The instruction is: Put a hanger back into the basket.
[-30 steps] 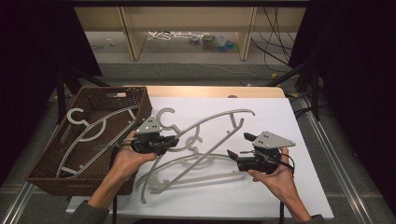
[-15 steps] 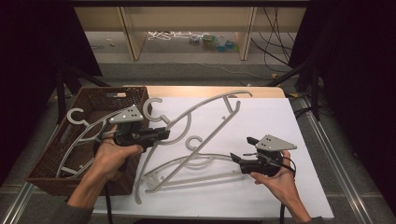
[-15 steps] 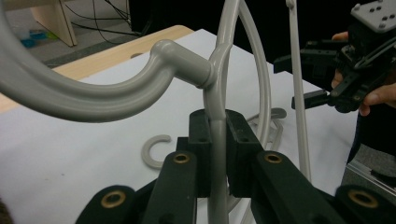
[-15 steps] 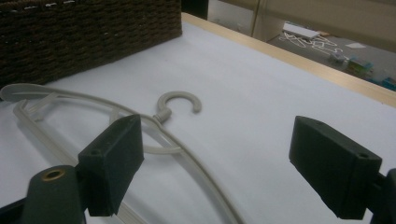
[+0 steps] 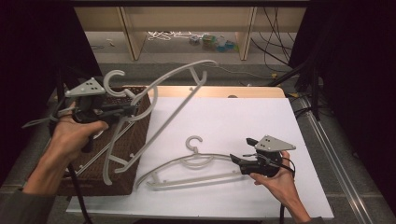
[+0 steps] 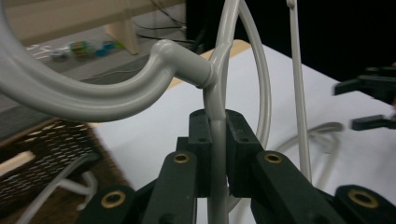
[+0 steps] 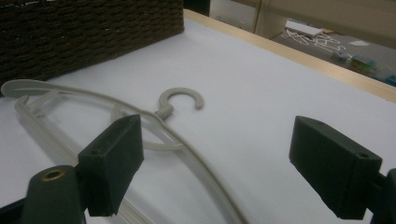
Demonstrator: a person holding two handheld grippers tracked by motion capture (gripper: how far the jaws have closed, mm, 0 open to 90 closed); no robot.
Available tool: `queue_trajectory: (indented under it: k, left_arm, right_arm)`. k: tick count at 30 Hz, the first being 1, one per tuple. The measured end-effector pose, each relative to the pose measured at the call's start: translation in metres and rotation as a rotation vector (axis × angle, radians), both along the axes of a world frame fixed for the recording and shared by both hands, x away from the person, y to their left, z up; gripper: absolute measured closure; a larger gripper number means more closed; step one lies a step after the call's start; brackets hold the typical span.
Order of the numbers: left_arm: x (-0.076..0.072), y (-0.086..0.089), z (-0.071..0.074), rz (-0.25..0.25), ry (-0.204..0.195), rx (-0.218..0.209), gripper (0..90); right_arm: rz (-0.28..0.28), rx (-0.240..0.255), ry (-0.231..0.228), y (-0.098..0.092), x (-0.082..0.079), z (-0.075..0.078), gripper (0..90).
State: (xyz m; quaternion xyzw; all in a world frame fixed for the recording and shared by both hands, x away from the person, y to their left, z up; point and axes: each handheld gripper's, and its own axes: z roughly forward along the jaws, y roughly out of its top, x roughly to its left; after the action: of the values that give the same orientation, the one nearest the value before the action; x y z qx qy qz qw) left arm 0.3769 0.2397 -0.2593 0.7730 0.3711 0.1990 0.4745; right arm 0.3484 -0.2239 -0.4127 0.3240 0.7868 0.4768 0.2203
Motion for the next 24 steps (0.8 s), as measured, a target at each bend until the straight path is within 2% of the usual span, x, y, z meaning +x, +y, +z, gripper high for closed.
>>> queue_trajectory:
  k: [1,2,3,5,7,10,12,13,14,15,16,17,19,21,22,23,24]
  left_arm:
    - [0.004,0.013,0.001,0.035,-0.002,0.005,82.4]
    - [0.004,0.013,0.001,0.035,-0.002,0.005,82.4]
    - [0.008,0.024,0.001,0.071,-0.001,0.025,82.4]
    - [0.011,0.034,-0.001,0.096,0.0,0.045,82.4]
    - [0.015,0.043,-0.003,0.124,0.006,0.053,82.4]
    - [0.018,0.05,-0.007,0.148,0.024,0.049,82.4]
    - [0.024,0.062,-0.012,0.185,0.022,0.088,82.4]
    - [0.024,0.062,-0.012,0.185,0.022,0.088,82.4]
    - [0.028,0.071,-0.015,0.2,0.026,0.114,82.4]
    - [0.028,0.071,-0.015,0.2,0.026,0.114,82.4]
    - [0.031,0.077,-0.02,0.23,0.022,0.116,82.4]
    - [0.032,0.08,-0.022,0.239,0.019,0.13,82.4]
    - [0.034,0.082,-0.024,0.251,0.015,0.131,82.3]
    - [0.037,0.092,-0.028,0.274,0.017,0.161,82.3]
    - [0.039,0.093,-0.031,0.284,0.012,0.154,82.4]
    - [0.039,0.097,-0.031,0.277,0.008,0.184,82.4]
    - [0.04,0.099,-0.033,0.288,0.005,0.184,82.4]
  right_arm:
    - [0.005,-0.006,0.005,0.0,0.0,0.0,18.7]
    - [0.002,-0.007,0.007,0.0,0.0,-0.001,18.7]
    - [-0.003,-0.019,0.017,-0.001,-0.001,0.0,18.6]
    - [-0.002,0.002,0.002,0.001,0.001,-0.002,18.5]
    - [0.002,-0.007,0.013,0.0,0.0,-0.002,18.5]
    - [0.002,-0.006,0.016,0.001,0.001,-0.003,18.1]
    - [0.004,-0.008,0.012,0.001,0.0,-0.003,18.1]
    - [0.006,-0.008,0.012,0.001,0.0,-0.003,18.1]
    - [0.005,-0.009,0.012,0.001,0.0,-0.003,18.1]
    - [0.005,-0.007,0.014,0.001,0.0,-0.003,18.1]
    - [0.006,-0.006,0.015,0.001,0.0,-0.003,18.1]
    - [0.004,-0.013,0.019,0.001,0.0,-0.003,18.1]
    - [0.007,-0.007,0.019,0.001,0.001,-0.005,18.2]
    - [0.002,-0.009,0.022,0.001,0.001,-0.005,18.1]
    - [0.003,-0.009,0.021,0.001,0.001,-0.005,18.1]
    - [0.008,-0.012,0.023,0.001,0.001,-0.005,18.2]
    - [0.009,-0.014,0.02,0.001,0.001,-0.006,18.2]
